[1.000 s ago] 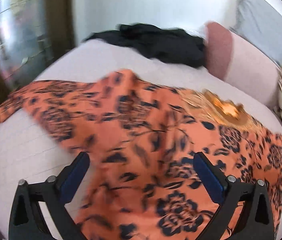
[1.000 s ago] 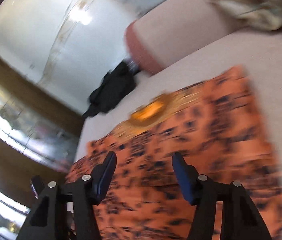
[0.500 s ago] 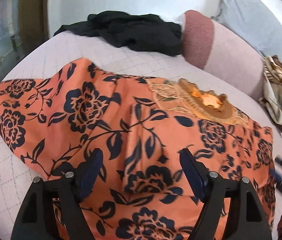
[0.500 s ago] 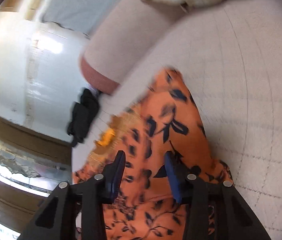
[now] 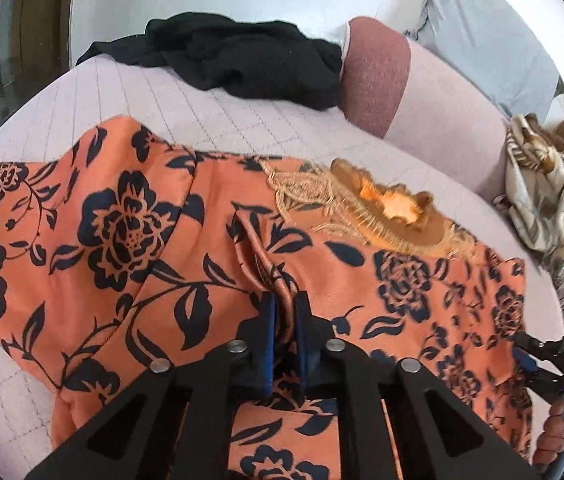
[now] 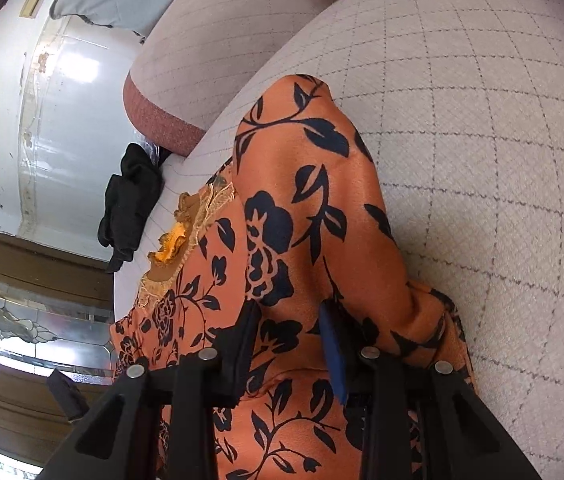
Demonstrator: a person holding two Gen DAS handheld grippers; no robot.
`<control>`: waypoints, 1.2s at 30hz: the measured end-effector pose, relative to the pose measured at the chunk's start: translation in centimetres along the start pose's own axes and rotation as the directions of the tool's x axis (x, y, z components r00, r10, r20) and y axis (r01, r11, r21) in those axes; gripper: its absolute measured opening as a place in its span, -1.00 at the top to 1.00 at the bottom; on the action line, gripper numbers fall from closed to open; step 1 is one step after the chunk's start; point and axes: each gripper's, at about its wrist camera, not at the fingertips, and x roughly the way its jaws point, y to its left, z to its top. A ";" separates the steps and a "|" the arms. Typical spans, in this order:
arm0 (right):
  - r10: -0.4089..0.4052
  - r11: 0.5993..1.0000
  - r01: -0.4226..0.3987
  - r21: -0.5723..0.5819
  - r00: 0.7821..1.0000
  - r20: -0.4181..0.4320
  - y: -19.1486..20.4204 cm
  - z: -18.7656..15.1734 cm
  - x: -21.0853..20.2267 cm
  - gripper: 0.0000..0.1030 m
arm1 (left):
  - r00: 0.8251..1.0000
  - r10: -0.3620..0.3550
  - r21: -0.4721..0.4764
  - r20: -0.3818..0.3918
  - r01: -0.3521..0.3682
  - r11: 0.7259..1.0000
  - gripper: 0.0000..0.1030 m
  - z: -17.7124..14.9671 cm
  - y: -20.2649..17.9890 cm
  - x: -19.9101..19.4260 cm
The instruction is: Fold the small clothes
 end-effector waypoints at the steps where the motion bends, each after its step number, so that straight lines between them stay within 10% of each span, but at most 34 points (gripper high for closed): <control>1: 0.005 1.000 -0.005 0.008 1.000 0.002 0.0 0.0 0.0 0.31 | 1.000 -0.008 0.000 0.010 0.008 1.000 0.85 0.1 -0.1 -0.4; 8: 0.162 0.985 -0.148 -0.090 0.971 0.176 2.0 0.3 -4.2 0.29 | 0.997 -0.004 0.020 0.082 0.003 1.000 0.86 0.6 -0.2 -3.6; 13: 0.050 0.998 -0.050 0.047 0.999 -0.001 -0.8 0.3 0.3 0.31 | 0.999 0.032 -0.038 0.029 -0.031 0.999 0.86 0.7 1.8 -2.9; 19: 0.116 0.993 -0.117 0.000 0.990 0.076 0.6 0.5 -1.6 0.28 | 0.994 0.103 -0.098 0.045 -0.099 0.990 0.85 1.3 3.9 -3.9; 21: 0.072 0.997 -0.070 -0.030 0.996 0.058 1.2 0.4 -1.1 -0.20 | 0.991 0.114 -0.138 0.071 -0.104 0.985 0.66 1.8 4.9 -5.1; 23: 0.042 0.998 -0.042 -0.044 0.999 -0.005 1.0 0.1 0.4 -0.28 | 0.980 0.169 -0.176 0.107 -0.148 0.973 0.13 2.3 6.4 -6.7; 25: 0.012 0.996 -0.010 -0.086 1.000 0.015 1.9 -0.1 0.0 -0.28 | 0.943 0.293 -0.262 0.154 -0.247 0.933 -0.41 2.4 9.1 -9.4; 28: -0.021 0.991 0.023 -0.129 1.000 0.017 2.8 -0.5 0.3 -0.31 | 0.907 0.385 -0.417 0.170 -0.288 0.862 -0.50 1.9 14.0 -12.5; 36: -0.073 0.977 0.083 -0.196 0.996 0.058 3.5 -1.3 0.4 -0.32 | 0.956 0.277 -0.776 0.099 -0.100 0.623 -0.58 -2.0 27.7 -12.8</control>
